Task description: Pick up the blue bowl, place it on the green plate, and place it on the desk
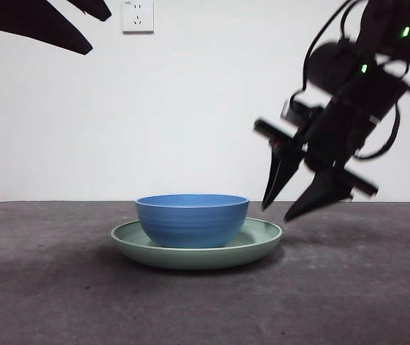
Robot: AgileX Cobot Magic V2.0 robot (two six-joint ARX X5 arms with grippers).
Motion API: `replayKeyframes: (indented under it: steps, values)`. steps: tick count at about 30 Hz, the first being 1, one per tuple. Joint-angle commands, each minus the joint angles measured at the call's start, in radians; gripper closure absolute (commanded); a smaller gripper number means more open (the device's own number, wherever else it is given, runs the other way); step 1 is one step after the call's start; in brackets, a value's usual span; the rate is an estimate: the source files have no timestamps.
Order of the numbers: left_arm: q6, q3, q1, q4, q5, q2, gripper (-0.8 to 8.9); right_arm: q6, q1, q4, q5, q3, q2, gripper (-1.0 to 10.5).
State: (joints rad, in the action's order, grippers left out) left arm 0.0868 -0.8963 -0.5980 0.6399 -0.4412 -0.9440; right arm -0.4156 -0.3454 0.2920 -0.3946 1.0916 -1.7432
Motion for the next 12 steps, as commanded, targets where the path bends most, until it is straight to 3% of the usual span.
replayKeyframes:
  steps: [1,12]
  values:
    - [-0.019,-0.004,-0.005,-0.006,-0.003,-0.008,6.23,0.06,-0.002,0.039,0.035,0.021,0.074,7.6]
    - [-0.019,-0.004,-0.005,-0.009,-0.002,-0.008,6.23,0.241,-0.025,0.276,0.023,0.021,0.447,7.6]
